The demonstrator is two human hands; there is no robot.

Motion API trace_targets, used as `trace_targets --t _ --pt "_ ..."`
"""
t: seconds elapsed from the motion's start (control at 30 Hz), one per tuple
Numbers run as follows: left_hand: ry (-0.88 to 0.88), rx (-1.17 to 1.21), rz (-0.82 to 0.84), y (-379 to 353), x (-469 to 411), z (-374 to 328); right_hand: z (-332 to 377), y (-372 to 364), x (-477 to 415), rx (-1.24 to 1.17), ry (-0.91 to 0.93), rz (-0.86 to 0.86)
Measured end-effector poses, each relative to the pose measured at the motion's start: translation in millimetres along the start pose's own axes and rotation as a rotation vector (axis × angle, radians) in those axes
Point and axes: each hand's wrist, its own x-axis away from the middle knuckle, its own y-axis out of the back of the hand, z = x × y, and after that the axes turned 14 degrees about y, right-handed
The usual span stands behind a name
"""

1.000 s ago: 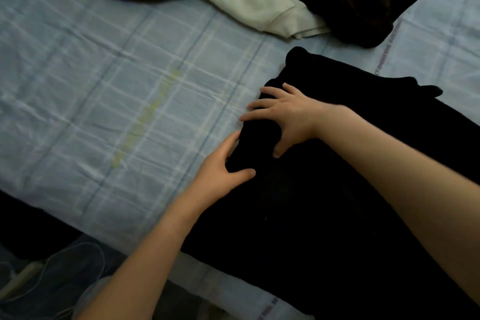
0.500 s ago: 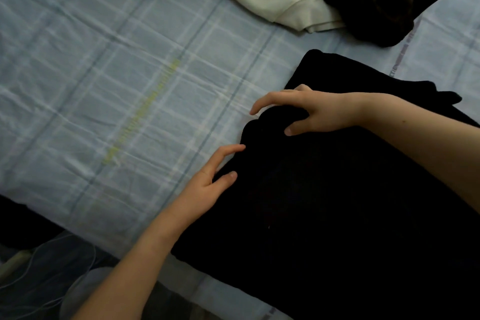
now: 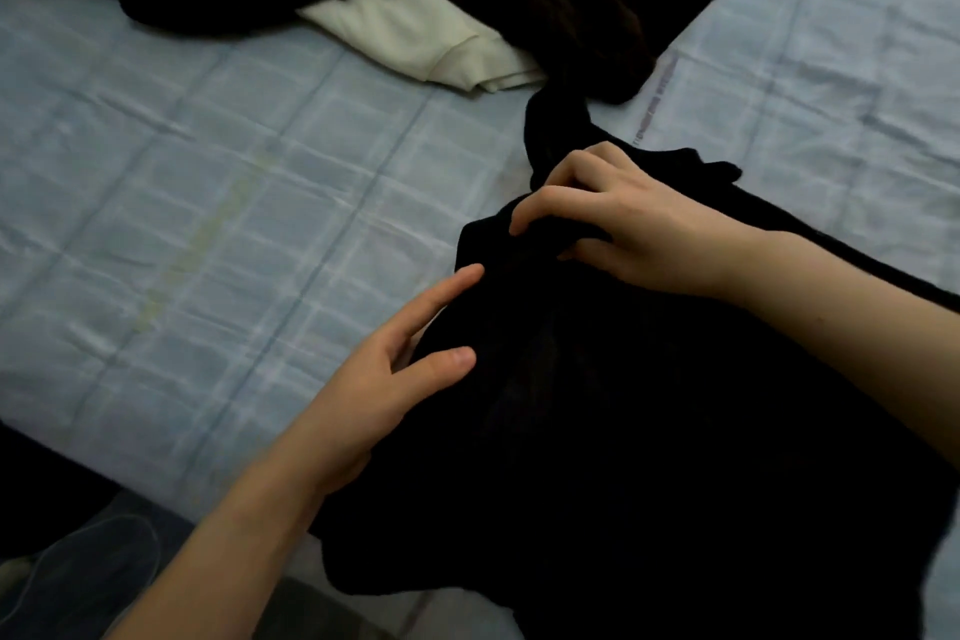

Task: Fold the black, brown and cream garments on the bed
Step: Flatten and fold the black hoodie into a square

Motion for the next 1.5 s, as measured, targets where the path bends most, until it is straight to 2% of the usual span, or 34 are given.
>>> trace_targets --t 0.2,0.4,0.47,0.57,0.7,0.87,1.0,1.1,1.17,1.23,1.27,1.3,1.37,1.4,1.43,1.5 --pt "-0.037 0.017 0.080 -136 3 5 19 16 142 -0.017 -0.098 -0.194" --pt "0.082 -0.012 0.251 -261 -17 46 28 -4 299 -0.131 -0.241 -0.310" --pt "0.145 -0.087 0.265 -297 -30 69 28 -26 343 -0.148 -0.321 -0.345" --pt "0.204 -0.283 0.193 -340 -46 110 29 -70 390 -0.191 -0.419 -0.357" --pt "0.197 -0.383 0.134 -358 -54 142 25 -114 416 -0.273 -0.486 -0.478" --pt "0.218 -0.384 0.189 -350 -59 143 19 -115 419 -0.393 -0.462 -0.535" --pt "0.218 -0.347 0.227 -350 -56 141 24 -101 418 -0.487 -0.499 -0.467" --pt "0.203 -0.402 0.215 -355 -51 135 35 -80 421 -0.592 -0.696 -0.424" --pt "0.200 -0.481 0.313 -357 -43 132 44 -68 417 -0.538 -0.857 -0.607" --pt "0.100 -0.538 0.393 -351 -34 124 59 -66 395 -0.327 -0.915 -0.877" --pt "-0.041 -0.621 0.324 -342 -33 120 66 -73 379 -0.234 -0.893 -0.952" --pt "-0.225 -0.749 0.181 -330 -38 116 73 -84 362 -0.169 -0.877 -0.964" --pt "-0.589 -1.150 -0.199 -303 -57 112 84 -114 336 -0.073 -0.939 -0.809" --pt "-0.610 -1.341 -0.327 -292 -68 111 86 -133 331 0.017 -0.997 -0.674" --pt "-0.549 -1.500 -0.381 -283 -78 113 85 -151 330 0.116 -1.042 -0.543" --pt "-0.385 -1.685 -0.331 -272 -94 127 79 -177 335 0.231 -1.085 -0.395"
